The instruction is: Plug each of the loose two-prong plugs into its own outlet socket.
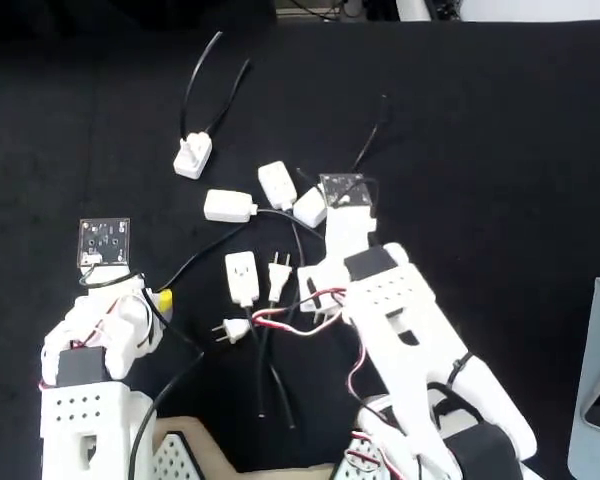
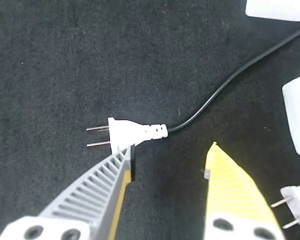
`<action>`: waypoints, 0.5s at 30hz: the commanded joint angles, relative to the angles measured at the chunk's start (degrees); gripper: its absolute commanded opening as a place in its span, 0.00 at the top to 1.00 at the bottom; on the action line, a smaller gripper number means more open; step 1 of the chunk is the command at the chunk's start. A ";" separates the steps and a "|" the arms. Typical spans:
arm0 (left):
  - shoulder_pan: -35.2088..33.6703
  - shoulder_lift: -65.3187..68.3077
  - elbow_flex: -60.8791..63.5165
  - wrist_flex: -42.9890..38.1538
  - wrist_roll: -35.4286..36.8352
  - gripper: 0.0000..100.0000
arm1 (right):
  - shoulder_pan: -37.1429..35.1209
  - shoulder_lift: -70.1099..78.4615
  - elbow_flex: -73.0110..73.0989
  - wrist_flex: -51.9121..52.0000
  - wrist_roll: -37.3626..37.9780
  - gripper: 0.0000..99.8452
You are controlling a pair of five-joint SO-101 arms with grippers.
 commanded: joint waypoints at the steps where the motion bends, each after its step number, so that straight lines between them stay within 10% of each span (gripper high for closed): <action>1: -0.04 -0.62 -0.22 -1.49 -0.53 0.76 | 0.44 1.98 -0.40 -1.76 -0.79 0.85; 15: -0.04 -0.62 -0.13 -1.49 -0.53 0.76 | 1.41 15.16 -6.90 -1.76 -4.13 0.86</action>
